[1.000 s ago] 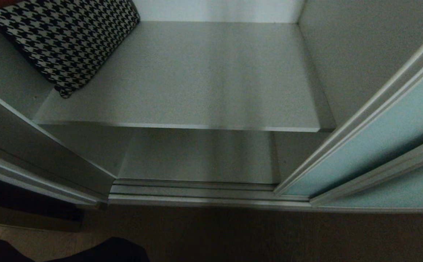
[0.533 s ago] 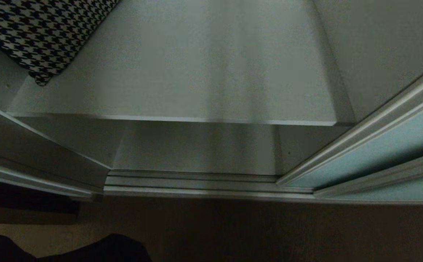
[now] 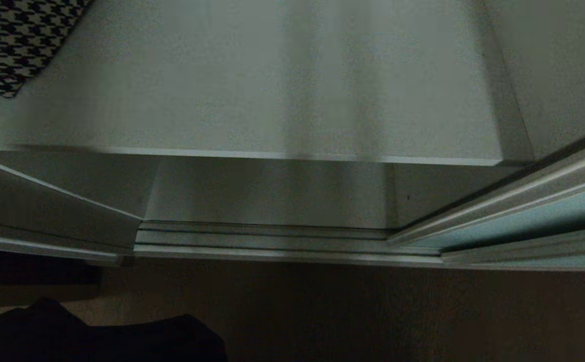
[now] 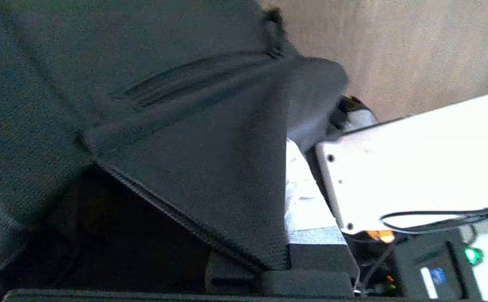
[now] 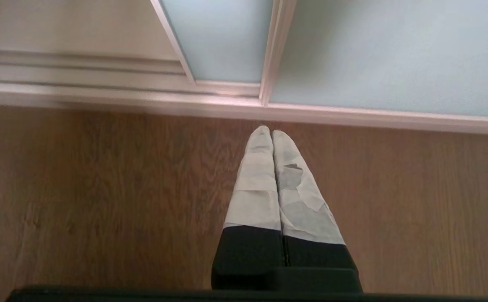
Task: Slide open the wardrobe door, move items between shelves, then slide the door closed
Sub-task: Place the bag on the lower shelf
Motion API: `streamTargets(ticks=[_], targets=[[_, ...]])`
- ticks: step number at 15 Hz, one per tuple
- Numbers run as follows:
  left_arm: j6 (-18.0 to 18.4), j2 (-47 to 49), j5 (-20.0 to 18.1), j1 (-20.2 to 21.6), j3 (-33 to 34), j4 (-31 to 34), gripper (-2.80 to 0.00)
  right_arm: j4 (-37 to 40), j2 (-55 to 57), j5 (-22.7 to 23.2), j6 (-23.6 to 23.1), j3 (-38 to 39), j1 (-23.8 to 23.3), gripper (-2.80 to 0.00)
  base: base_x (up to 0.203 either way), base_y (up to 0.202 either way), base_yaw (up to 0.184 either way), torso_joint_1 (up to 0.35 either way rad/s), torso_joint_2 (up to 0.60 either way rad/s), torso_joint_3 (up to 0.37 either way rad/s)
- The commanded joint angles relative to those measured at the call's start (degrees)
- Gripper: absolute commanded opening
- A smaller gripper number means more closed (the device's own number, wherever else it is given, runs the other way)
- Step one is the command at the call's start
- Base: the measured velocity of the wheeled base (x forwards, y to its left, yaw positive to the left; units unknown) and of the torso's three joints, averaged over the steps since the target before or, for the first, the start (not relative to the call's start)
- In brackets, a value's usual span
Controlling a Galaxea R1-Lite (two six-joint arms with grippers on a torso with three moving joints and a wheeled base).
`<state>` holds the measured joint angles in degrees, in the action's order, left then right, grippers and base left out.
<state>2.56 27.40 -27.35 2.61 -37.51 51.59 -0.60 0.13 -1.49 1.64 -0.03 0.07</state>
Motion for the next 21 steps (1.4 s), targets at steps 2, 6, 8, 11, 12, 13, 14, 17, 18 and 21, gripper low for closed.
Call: streamTargets(ticks=[2, 6, 8, 11, 12, 13, 14, 17, 18, 21], targets=[[0.13, 1.67, -2.11, 0.37, 0.15, 0.18, -2.80, -0.02, 0.04, -0.01, 0.03, -0.06, 0.01, -2.80, 0.000, 0.000, 0.000, 0.002, 0.00, -0.194], [-0.25, 3.27, -6.49, 2.81, 0.41, 0.56, -2.80, -0.02, 0.00, -0.01, 0.03, -0.06, 0.01, -2.80, 0.000, 0.000, 0.000, 0.005, 0.00, -0.148], [-2.73, 3.26, -10.30, 3.55, 0.51, 2.49, -2.80, -0.02, -0.01, -0.06, 0.03, -0.06, 0.01, -2.80, 0.000, 0.000, 0.000, 0.000, 0.00, 0.000], [-3.12, 2.76, -11.32, 6.78, 0.76, 8.74, -2.80, -0.02, 0.04, -0.01, 0.03, -0.06, 0.01, -2.80, 0.000, 0.000, 0.000, 0.000, 0.00, 0.000], [-3.44, 3.09, -11.32, 7.68, 1.00, 10.92, -2.80, -0.02, 0.01, -0.01, 0.03, -0.06, 0.01, -2.80, 0.000, 0.000, 0.000, 0.000, 0.00, 0.000], [-4.41, 3.50, -11.42, 7.92, 0.94, 12.20, -2.80, -0.02, 0.04, -0.01, 0.03, -0.06, 0.01, -2.80, 0.000, 0.000, 0.000, 0.000, 0.00, 0.000], [-5.67, 4.62, -11.50, 8.59, 1.02, 12.86, -2.80, -0.03, 0.03, -0.02, 0.03, -0.06, 0.01, -2.80, 0.000, 0.000, 0.000, 0.000, 0.00, 0.000], [-6.61, 8.89, -11.88, 13.34, 3.63, 11.06, -2.80, -0.08, 0.03, -0.01, 0.03, -0.06, 0.01, -2.80, 0.000, 0.000, 0.000, 0.000, 0.00, 0.000], [-6.64, 10.78, -11.91, 14.09, 4.78, 9.22, -2.80, -0.03, 0.04, -0.01, 0.03, -0.06, 0.01, -2.80, 0.000, 0.000, 0.000, 0.000, 0.00, 0.000], [-6.92, 18.19, -13.26, 16.49, 5.93, 3.59, -2.80, -0.02, 0.04, -0.01, 0.03, -0.06, 0.01, -2.80, 0.000, 0.000, 0.000, 0.000, 0.00, 0.000]])
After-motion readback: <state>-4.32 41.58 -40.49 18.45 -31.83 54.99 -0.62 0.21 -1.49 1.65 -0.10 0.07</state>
